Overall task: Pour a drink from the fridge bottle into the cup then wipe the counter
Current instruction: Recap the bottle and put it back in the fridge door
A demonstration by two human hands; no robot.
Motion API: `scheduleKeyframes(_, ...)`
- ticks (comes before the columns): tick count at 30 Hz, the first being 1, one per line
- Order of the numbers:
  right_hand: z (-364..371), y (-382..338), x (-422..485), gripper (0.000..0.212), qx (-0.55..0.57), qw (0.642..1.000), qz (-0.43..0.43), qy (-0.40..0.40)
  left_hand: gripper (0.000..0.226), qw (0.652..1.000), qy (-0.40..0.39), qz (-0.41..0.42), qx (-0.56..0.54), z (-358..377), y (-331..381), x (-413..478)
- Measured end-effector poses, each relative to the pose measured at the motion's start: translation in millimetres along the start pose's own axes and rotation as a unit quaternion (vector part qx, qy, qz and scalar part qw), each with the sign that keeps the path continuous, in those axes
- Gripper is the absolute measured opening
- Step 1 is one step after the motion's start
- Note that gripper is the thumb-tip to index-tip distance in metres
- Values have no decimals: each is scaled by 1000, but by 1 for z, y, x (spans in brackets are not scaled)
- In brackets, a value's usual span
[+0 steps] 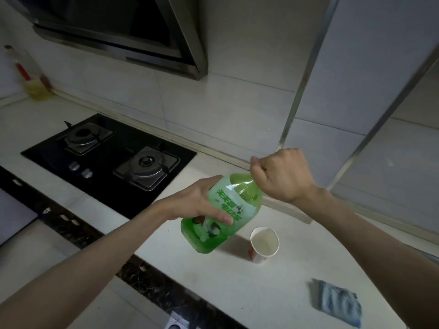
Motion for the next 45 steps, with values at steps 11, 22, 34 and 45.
scheduleKeyframes(11,44,30,-13,51,27,965,229,-127,86,956,234,-23,173,-9,-4,-12)
scheduleKeyframes(22,40,-37,8,51,74,994,42,-72,75,985,156,-45,52,-24,-30,-53)
scheduleKeyframes(34,118,-118,22,46,224,947,150,-173,91,893,402,-118,165,-55,-76,-152)
scheduleKeyframes(45,108,-276,80,44,529,823,70,-193,83,816,569,-103,-2,-148,-86,-309)
Point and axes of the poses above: each hand's wrist, its own x-axis towards the middle knuckle, its own z-axis out of the palm, y = z × x, the point moved 9 cm from there along x, towards the middle knuckle, and after that the axes turned 5 degrees about x, right-handed, at the moved point
